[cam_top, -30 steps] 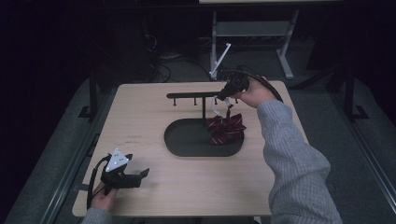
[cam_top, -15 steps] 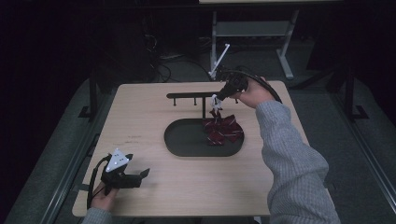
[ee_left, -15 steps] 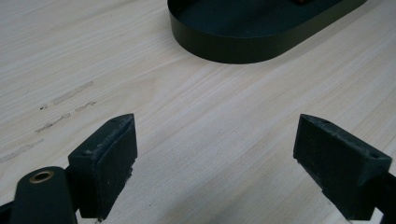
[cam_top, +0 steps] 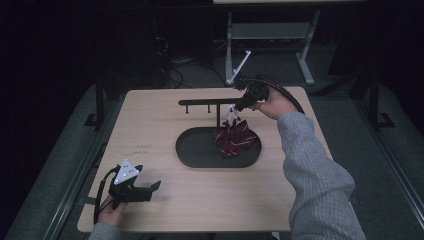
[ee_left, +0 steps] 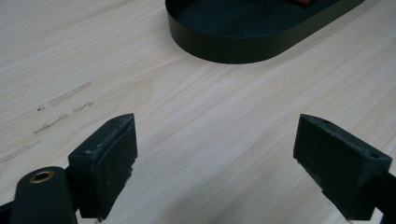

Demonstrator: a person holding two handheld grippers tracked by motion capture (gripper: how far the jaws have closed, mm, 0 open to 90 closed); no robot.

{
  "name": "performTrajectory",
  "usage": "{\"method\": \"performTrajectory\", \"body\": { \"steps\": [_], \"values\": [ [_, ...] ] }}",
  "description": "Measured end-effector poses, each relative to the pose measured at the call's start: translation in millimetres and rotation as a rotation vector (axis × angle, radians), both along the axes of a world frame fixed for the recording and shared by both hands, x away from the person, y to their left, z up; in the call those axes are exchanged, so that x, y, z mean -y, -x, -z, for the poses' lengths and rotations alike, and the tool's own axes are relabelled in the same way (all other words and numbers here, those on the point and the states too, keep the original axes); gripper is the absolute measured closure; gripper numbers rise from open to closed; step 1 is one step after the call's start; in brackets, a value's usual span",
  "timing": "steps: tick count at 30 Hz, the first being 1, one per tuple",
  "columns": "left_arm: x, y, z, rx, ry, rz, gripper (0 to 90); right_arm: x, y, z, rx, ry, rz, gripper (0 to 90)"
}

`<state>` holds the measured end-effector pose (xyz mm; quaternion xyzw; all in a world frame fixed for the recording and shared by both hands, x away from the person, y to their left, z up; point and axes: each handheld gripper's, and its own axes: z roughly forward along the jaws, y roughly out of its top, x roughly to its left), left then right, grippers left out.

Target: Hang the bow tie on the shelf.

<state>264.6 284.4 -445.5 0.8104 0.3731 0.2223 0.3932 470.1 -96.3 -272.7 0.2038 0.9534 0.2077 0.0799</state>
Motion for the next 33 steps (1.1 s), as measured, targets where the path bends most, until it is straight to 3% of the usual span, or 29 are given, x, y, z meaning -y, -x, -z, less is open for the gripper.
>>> {"method": "performTrajectory", "body": {
  "steps": [33],
  "values": [
    [0.5, 1.1, -0.1, 0.002, 0.003, -0.002, 13.3, 7.7, 17.9, 8.8, -0.044, -0.019, -0.042, 73.4]
  ]
}}
